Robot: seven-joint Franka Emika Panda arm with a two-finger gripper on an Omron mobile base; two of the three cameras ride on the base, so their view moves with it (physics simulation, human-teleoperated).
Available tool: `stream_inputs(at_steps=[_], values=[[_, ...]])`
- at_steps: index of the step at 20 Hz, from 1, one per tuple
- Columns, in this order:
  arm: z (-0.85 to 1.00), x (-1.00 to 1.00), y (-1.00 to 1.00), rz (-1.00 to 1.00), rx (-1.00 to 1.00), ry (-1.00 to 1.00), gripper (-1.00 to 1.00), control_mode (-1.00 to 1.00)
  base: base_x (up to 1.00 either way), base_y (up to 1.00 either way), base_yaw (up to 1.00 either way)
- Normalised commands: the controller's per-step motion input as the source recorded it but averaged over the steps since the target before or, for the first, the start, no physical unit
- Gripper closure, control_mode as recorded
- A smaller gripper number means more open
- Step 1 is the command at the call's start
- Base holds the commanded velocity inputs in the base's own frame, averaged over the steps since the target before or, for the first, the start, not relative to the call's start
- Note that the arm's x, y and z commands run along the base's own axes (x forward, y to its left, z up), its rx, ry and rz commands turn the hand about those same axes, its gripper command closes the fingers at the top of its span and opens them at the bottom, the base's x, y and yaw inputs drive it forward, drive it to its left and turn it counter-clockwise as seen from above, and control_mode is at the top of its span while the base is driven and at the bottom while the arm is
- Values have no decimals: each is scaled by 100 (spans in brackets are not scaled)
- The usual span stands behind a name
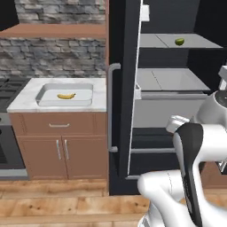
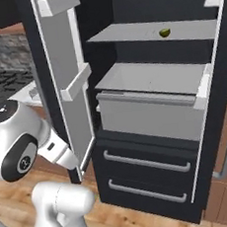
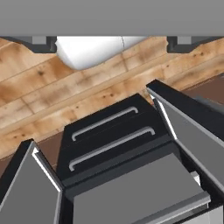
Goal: Pick the kiwi and banana from the fridge and place them inside the tupperware on the counter.
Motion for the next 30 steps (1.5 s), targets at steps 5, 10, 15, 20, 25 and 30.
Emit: stream_inputs(at_steps=[5, 10, 15, 20, 25, 30], values=[[0, 0, 0, 0, 0, 0, -100, 100, 18, -53, 15], [0, 0, 0, 0, 0, 0, -100, 100, 13, -40, -1], [0, 0, 0, 0, 0, 0, -100, 100, 45, -28, 0], [0, 0, 0, 0, 0, 0, -100, 100, 55, -30, 0], [0, 0, 0, 0, 0, 0, -100, 100, 49, -32, -4], [0, 0, 0, 0, 0, 0, -100, 100, 46, -33, -17]])
